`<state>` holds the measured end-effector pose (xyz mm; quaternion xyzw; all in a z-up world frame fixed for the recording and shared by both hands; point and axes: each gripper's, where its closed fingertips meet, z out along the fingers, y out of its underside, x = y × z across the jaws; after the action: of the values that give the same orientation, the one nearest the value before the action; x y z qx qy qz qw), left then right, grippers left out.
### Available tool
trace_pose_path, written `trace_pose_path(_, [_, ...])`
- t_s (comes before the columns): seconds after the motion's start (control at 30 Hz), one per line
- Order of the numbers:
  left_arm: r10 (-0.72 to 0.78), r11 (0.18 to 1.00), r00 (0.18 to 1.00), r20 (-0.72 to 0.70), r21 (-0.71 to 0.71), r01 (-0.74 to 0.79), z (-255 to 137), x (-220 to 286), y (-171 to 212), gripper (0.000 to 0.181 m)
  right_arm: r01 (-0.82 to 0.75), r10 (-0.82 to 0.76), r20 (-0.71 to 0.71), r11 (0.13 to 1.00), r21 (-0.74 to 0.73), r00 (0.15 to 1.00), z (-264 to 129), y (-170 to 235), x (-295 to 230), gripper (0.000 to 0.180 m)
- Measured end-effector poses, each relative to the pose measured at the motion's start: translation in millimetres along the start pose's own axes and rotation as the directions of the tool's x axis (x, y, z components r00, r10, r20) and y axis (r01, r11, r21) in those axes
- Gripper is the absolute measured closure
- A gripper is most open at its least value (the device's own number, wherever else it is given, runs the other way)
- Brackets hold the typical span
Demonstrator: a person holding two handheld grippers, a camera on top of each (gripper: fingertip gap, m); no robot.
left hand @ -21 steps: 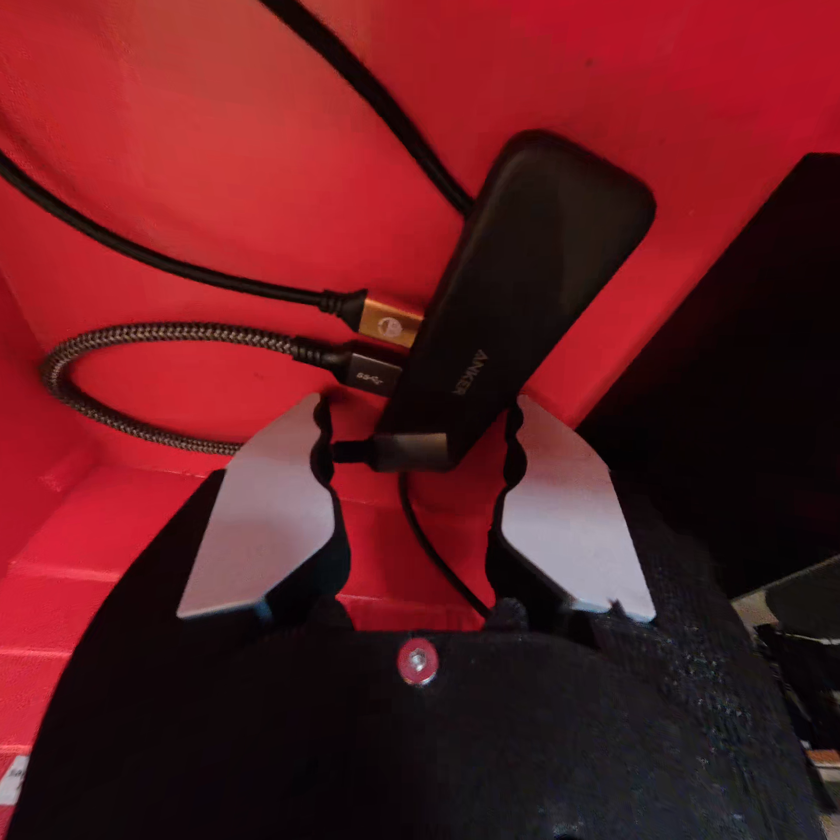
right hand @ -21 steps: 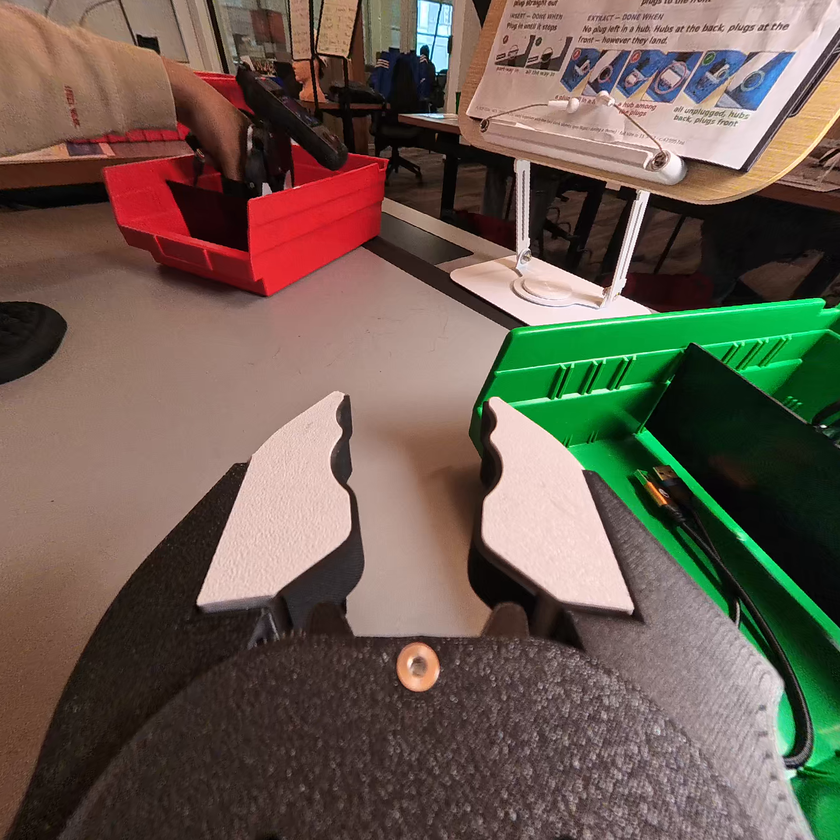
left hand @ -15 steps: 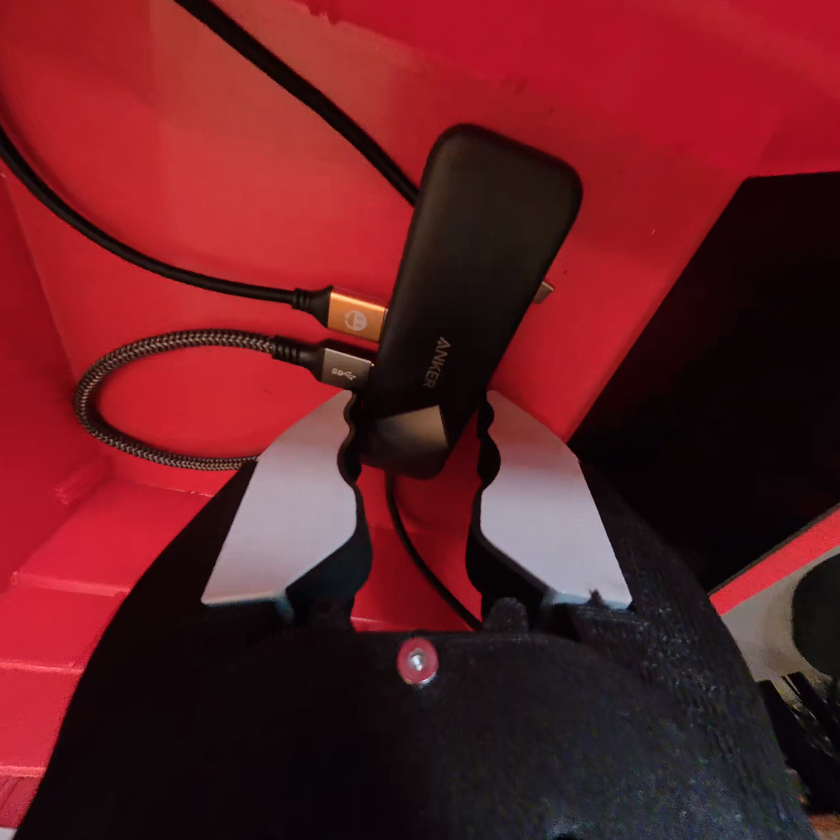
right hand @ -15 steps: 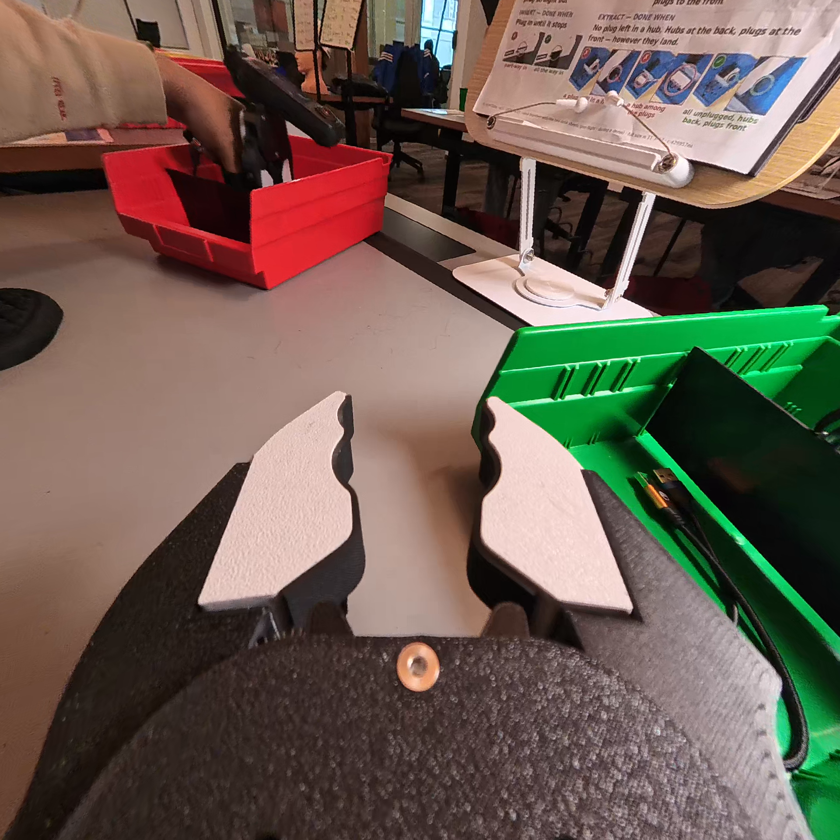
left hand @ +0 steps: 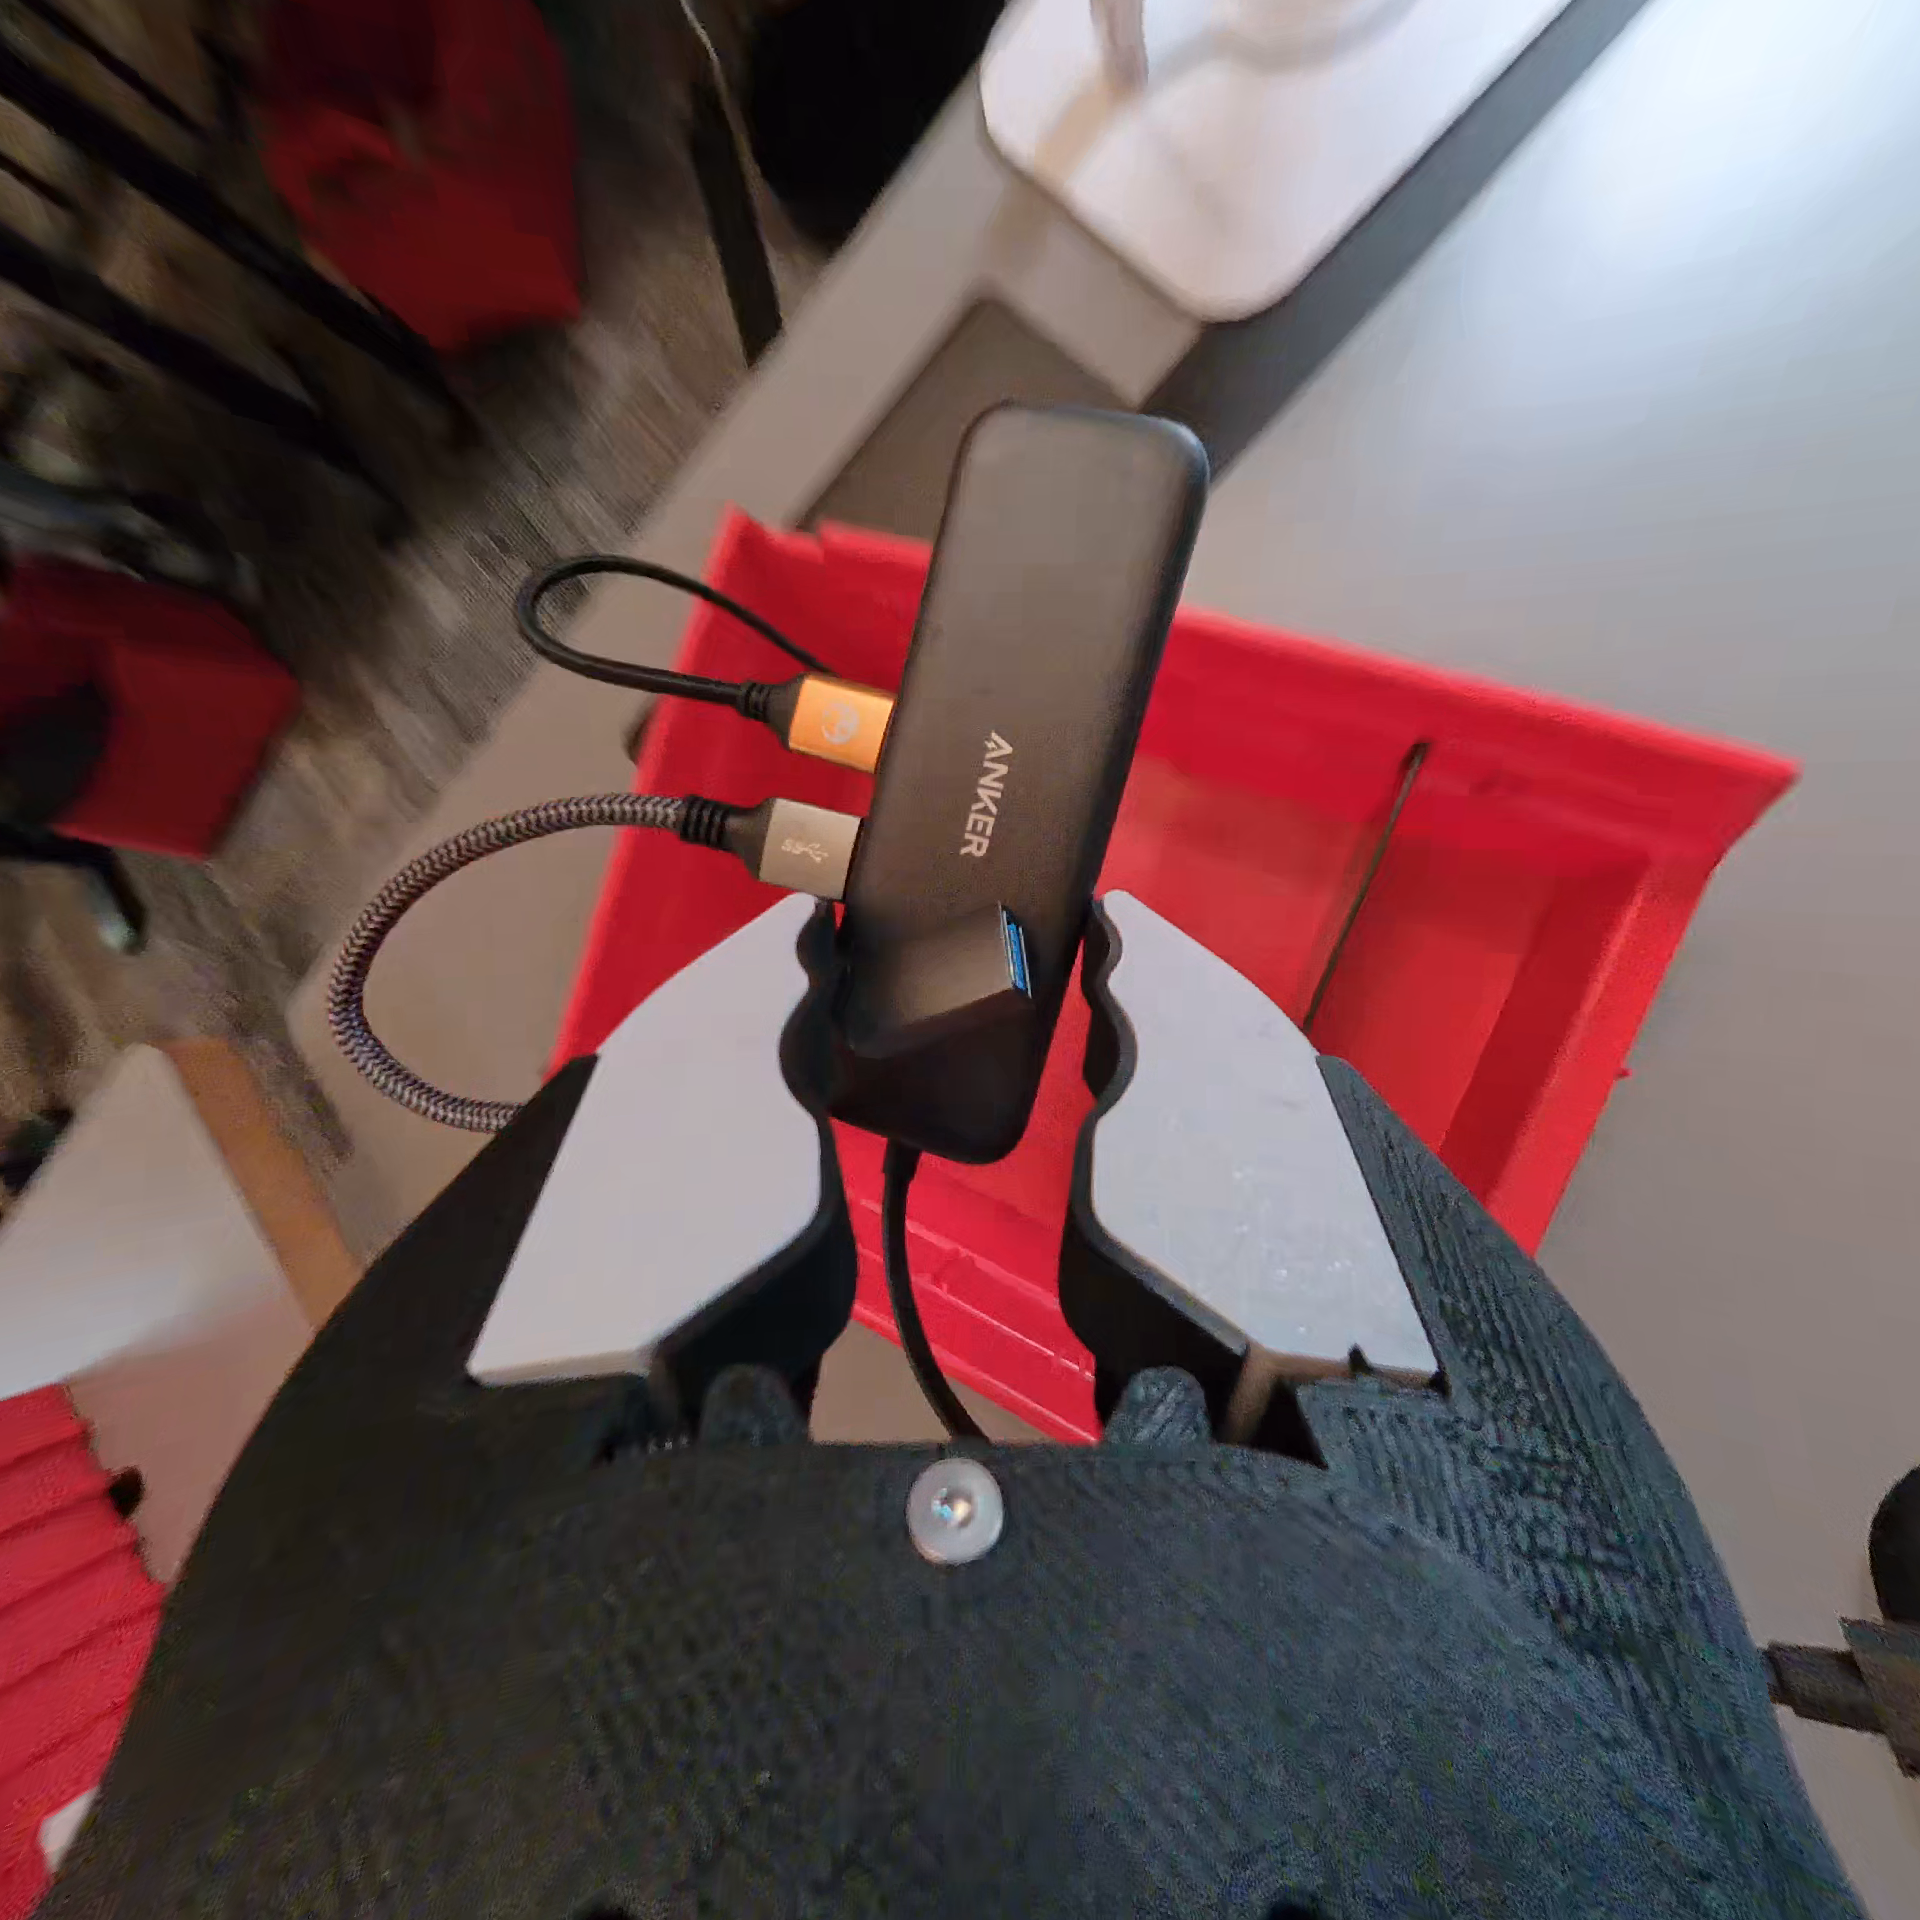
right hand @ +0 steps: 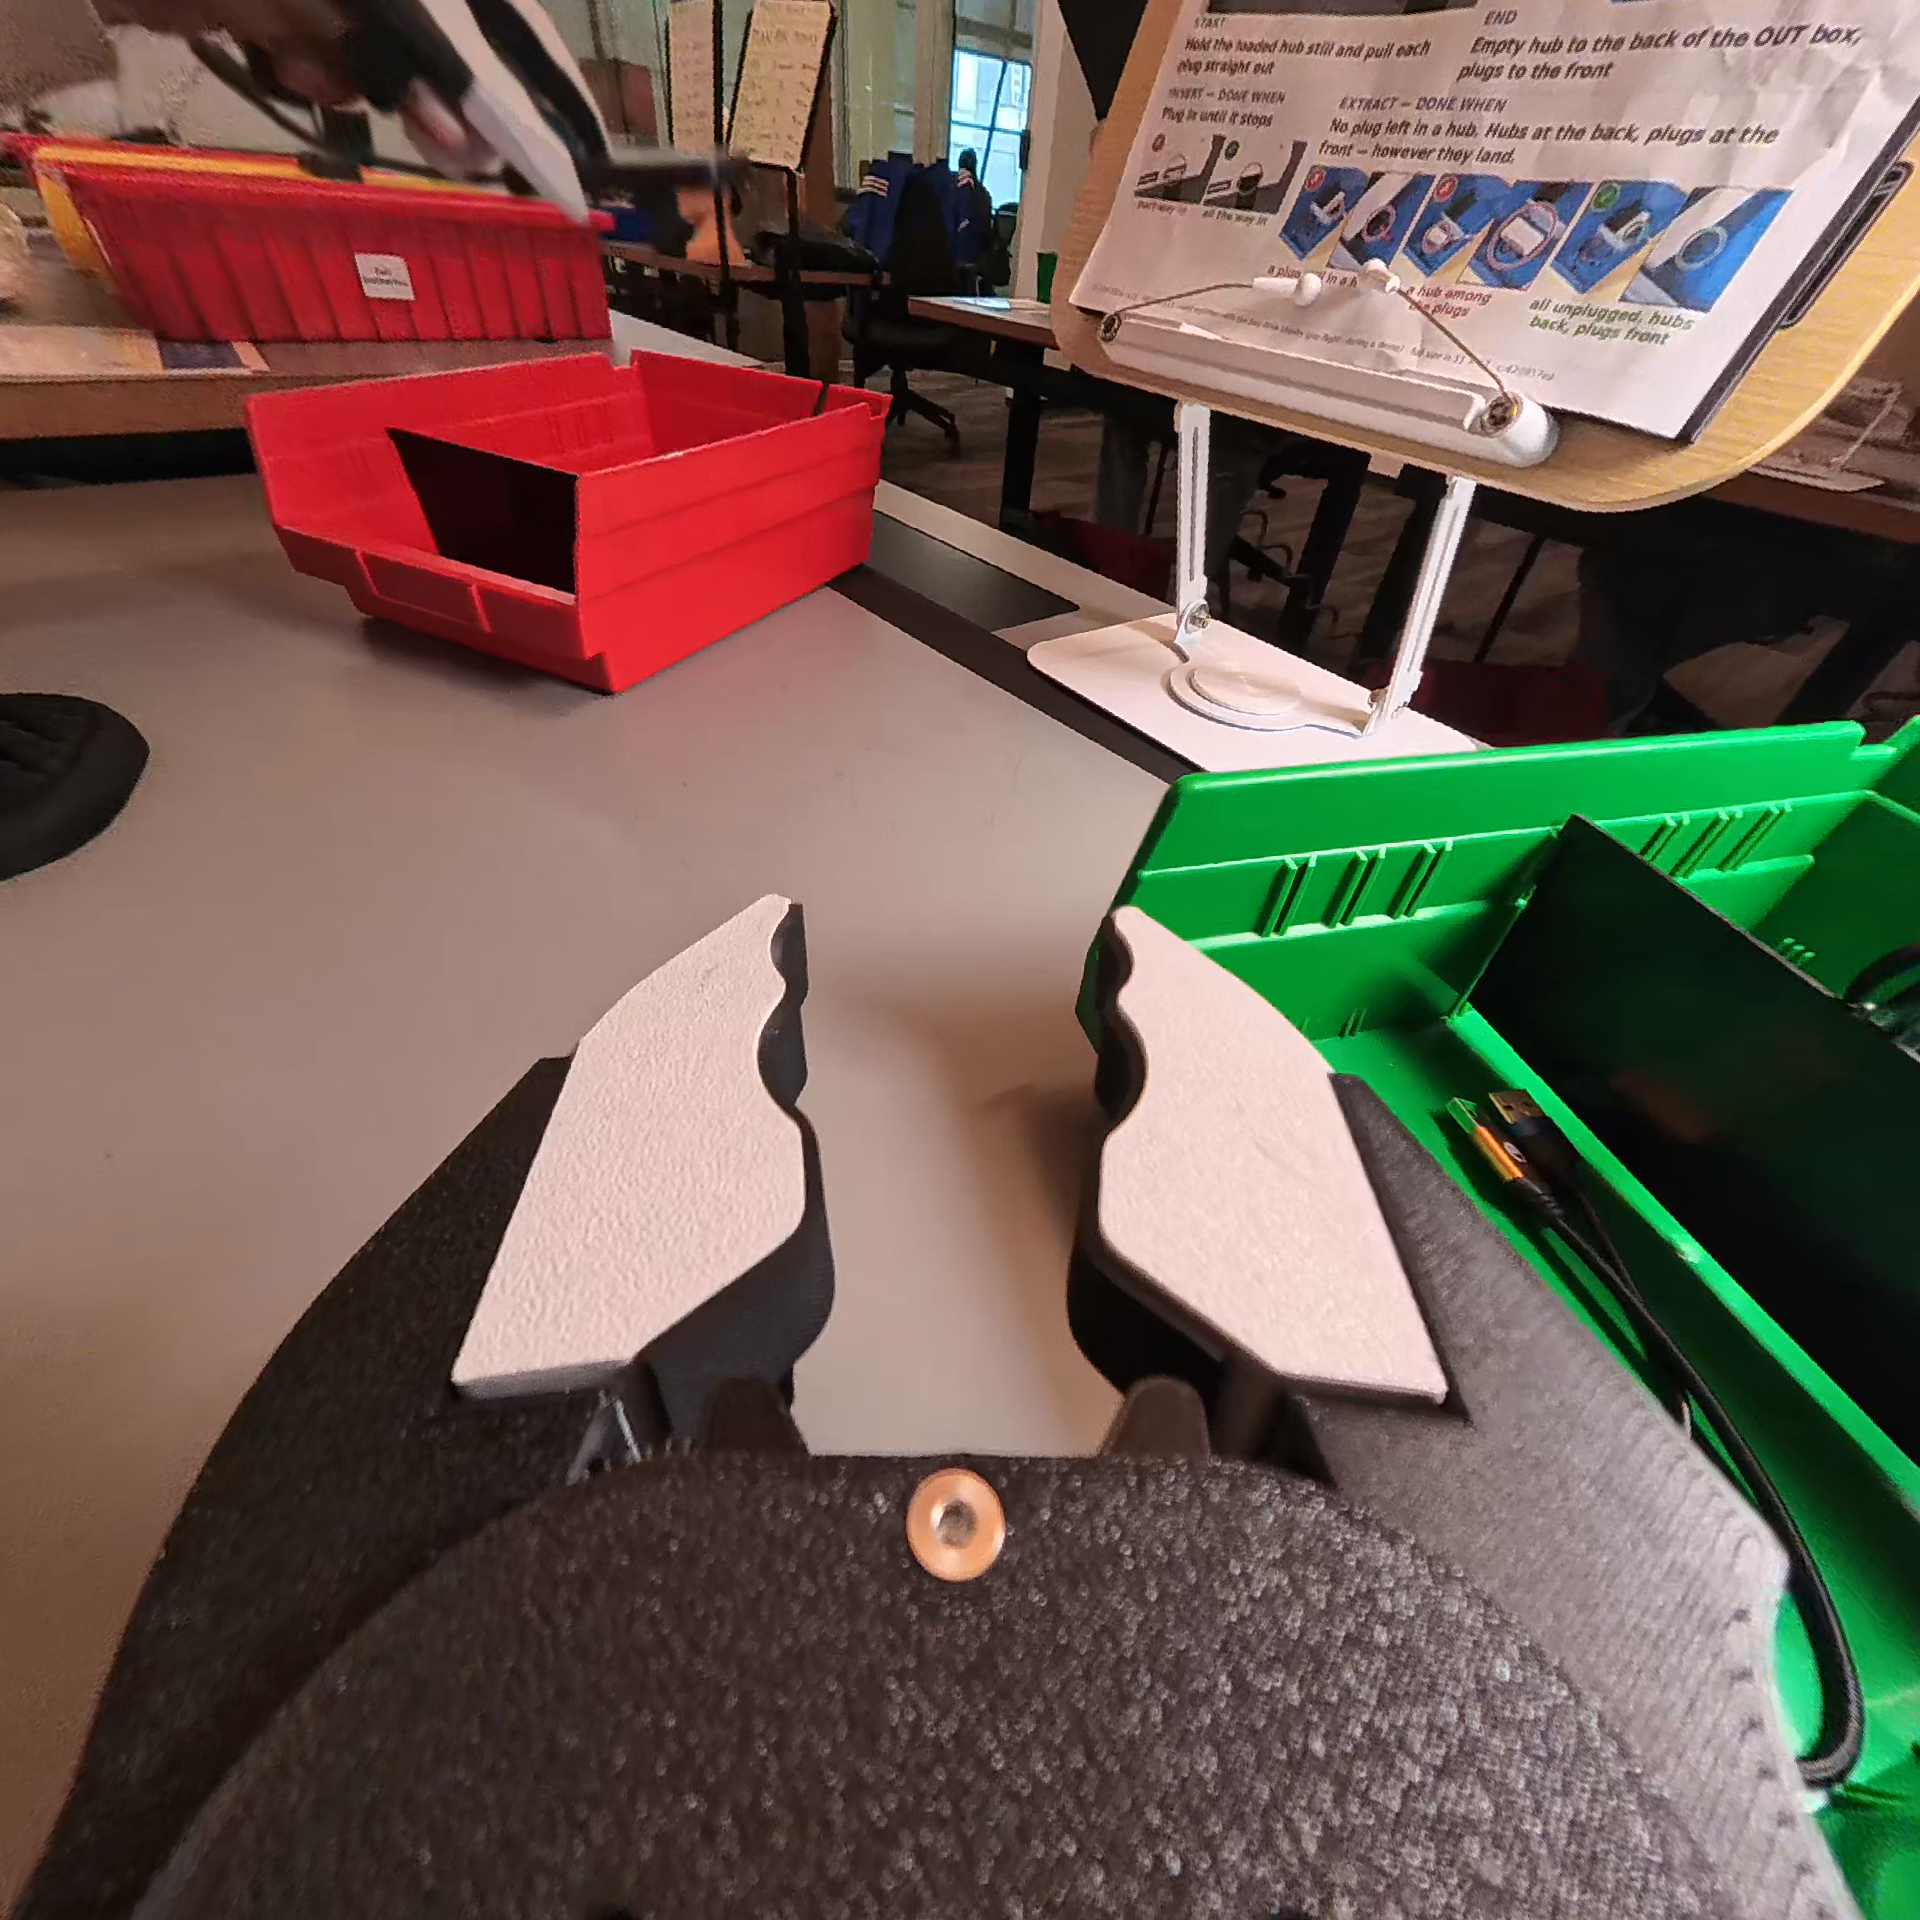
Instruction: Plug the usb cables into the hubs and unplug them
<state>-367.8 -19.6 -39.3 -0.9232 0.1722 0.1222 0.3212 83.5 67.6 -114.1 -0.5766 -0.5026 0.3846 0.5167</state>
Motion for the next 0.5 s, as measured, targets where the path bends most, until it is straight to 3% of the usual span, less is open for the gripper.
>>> trace_pose_path(0.03, [0.011, 0.998, 0.999, 0.030, 0.062, -0.013, -17, 0, -13, 0.135, 0.007, -0.007, -0.003, 1.000, 0.004, 1.000, 0, -2, -1, 0.126])
trace_pose_path(0.13, [0.029, 0.969, 0.995, 0.091, 0.244, -0.050, -67, 10, -50, 0.135, 0.025, -0.024, -0.013, 0.999, 0.027, 1.000, 1, -17, -4, 0.126])
trace_pose_path(0.27, [0.069, 0.887, 0.996, 0.063, 0.453, -0.090, -119, 50, -95, 0.135, 0.110, -0.107, -0.041, 0.992, 0.070, 0.993, 2, -66, -17, 0.127])
trace_pose_path(0.4, [0.164, 0.775, 0.982, -0.091, 0.628, -0.071, -148, 124, -129, 0.135, 0.176, -0.181, 0.011, 0.968, 0.177, 0.983, 4, -134, -52, 0.127])
trace_pose_path(0.5, [0.259, 0.678, 0.928, -0.268, 0.735, 0.023, -158, 192, -143, 0.135, 0.255, -0.280, 0.066, 0.933, 0.255, 0.958, 2, -178, -87, 0.130])
